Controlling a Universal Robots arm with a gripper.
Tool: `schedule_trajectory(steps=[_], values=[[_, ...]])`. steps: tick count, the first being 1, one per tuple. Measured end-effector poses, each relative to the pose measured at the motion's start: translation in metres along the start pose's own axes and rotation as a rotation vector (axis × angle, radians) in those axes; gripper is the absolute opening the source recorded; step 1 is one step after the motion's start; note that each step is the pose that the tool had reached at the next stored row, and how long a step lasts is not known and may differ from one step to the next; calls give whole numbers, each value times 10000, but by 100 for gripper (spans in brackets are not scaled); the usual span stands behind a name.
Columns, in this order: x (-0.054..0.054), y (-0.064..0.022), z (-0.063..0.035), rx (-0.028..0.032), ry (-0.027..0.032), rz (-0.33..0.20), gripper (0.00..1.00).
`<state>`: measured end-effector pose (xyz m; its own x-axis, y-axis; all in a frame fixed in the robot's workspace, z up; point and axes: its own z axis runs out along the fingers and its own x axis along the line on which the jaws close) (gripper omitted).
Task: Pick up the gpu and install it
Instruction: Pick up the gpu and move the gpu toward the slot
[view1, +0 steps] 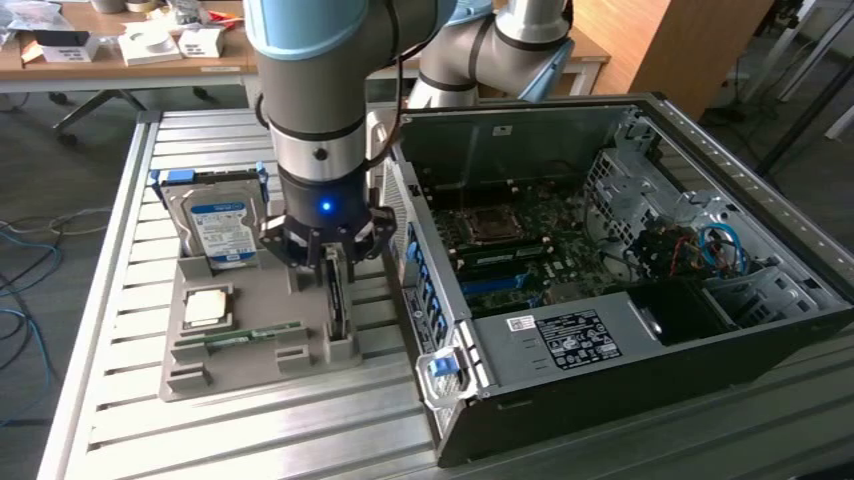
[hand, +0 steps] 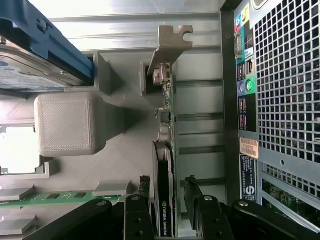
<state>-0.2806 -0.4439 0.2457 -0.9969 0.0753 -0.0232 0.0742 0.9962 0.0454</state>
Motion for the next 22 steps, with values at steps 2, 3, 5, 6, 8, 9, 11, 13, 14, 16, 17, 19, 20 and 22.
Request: schedule_trajectory(steps=[2,3,5,6,8,9,11,13,14,16,17,19,20,22], values=[[1,-1,28,0,0,-1,42],[1,-2,41,0,-1,0,42],[1,-3,56,0,0,0,42],[2,-3,57,2,2,0,42],[1,-3,68,-2,-2,0,42],[2,-3,77,-1,-1,0,42],[2,-2,93,-1,-1,0,42],[2,-2,93,1,1,0,42],[3,-2,93,2,2,0,42],[7,10,98,-1,-1,4,42],[9,18,99,0,-1,4,42],[12,29,101,0,-1,5,42],[12,28,101,0,0,5,42],[18,28,105,-1,-1,5,42]])
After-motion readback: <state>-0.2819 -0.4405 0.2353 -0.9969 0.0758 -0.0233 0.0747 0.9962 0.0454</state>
